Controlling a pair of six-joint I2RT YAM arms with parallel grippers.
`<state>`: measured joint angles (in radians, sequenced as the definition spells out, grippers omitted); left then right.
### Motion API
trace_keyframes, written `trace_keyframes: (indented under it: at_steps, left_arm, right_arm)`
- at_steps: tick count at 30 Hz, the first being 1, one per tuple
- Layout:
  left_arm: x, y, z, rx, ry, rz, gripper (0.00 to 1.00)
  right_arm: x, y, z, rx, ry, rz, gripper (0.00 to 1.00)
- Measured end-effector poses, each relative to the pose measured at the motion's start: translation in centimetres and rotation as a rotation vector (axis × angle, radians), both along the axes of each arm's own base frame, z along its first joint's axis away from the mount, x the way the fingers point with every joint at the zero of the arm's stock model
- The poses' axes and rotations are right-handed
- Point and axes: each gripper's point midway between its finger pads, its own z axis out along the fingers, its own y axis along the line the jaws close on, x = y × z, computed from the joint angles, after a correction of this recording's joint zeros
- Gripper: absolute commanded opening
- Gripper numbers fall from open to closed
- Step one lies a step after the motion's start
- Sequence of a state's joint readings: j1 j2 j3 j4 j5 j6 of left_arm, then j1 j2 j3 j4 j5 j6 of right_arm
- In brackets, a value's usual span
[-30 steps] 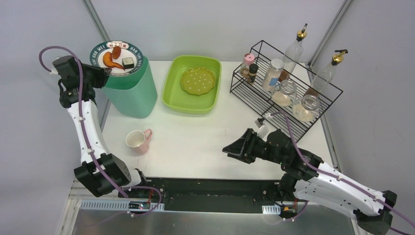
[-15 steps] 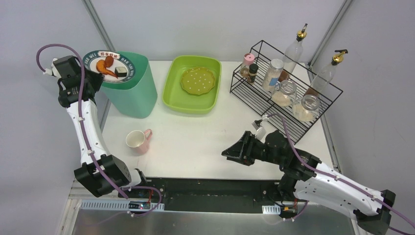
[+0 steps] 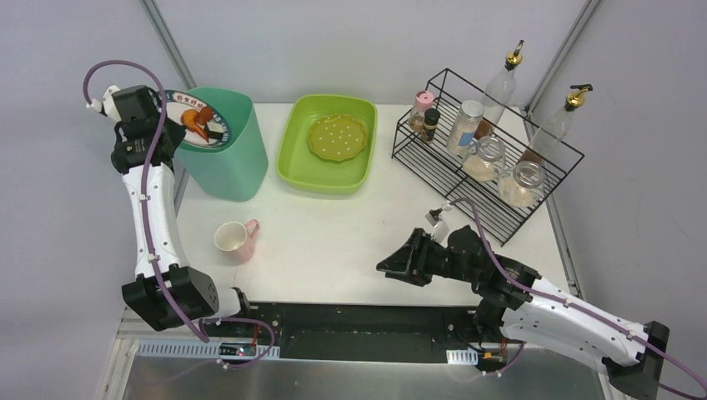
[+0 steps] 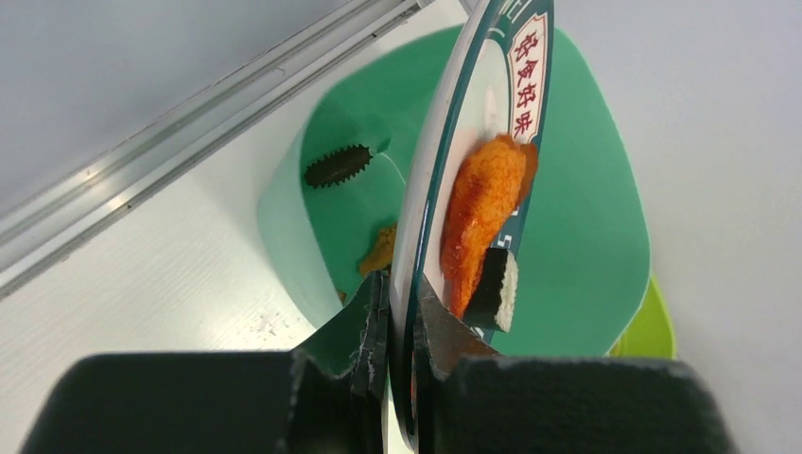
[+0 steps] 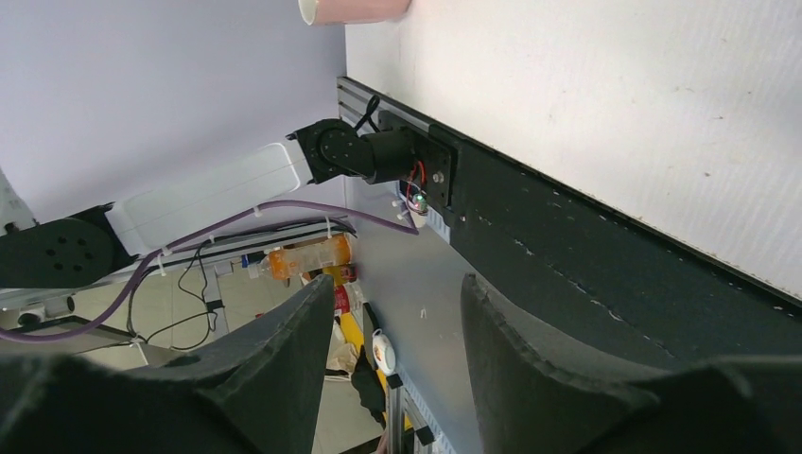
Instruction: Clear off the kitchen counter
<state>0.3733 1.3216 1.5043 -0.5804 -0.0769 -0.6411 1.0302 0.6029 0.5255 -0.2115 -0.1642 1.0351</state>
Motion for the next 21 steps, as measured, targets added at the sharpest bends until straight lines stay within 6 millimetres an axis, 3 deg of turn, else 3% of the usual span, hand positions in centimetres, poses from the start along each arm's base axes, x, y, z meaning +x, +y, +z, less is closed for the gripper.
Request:
trace_keyframes:
  at_steps: [8, 16, 21]
  left_arm:
    - [0.4, -1.0, 2.4, 0.191, 0.050, -0.029, 0.00]
    - [-0.1, -0.3, 2.5, 0.383, 0.166, 0.036, 0.00]
    - [-0.3, -0.9, 3.9, 0.542, 0.218, 0.056, 0.00]
  right_arm:
    - [-0.3, -0.2, -1.0, -0.006, 0.012, 0.006, 0.55]
    - [-0.4, -0.4, -1.0, 0.012, 0.010, 0.003, 0.55]
    - [-0.4, -0.4, -1.5, 0.006, 0.021, 0.000, 0.55]
